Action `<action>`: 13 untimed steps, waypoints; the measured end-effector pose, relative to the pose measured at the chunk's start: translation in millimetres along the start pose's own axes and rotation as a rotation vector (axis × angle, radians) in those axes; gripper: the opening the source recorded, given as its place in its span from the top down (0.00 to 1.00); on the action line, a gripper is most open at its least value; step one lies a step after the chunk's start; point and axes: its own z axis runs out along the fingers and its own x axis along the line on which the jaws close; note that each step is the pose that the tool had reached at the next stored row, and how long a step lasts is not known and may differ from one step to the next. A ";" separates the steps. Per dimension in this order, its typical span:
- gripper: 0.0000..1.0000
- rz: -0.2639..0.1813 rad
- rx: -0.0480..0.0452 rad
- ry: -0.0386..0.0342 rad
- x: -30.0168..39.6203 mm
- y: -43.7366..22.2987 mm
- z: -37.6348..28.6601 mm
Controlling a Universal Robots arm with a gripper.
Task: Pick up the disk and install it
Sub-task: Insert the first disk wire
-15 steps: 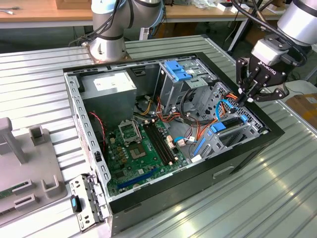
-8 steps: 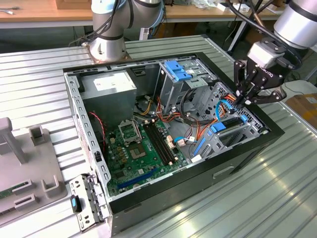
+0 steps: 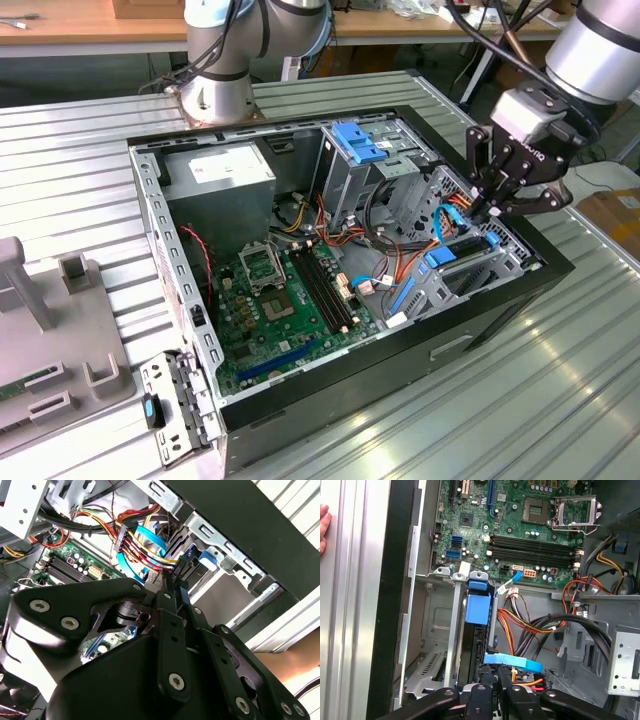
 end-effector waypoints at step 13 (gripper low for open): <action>0.83 0.068 0.0380 -0.0019 13.4 11.4 4.3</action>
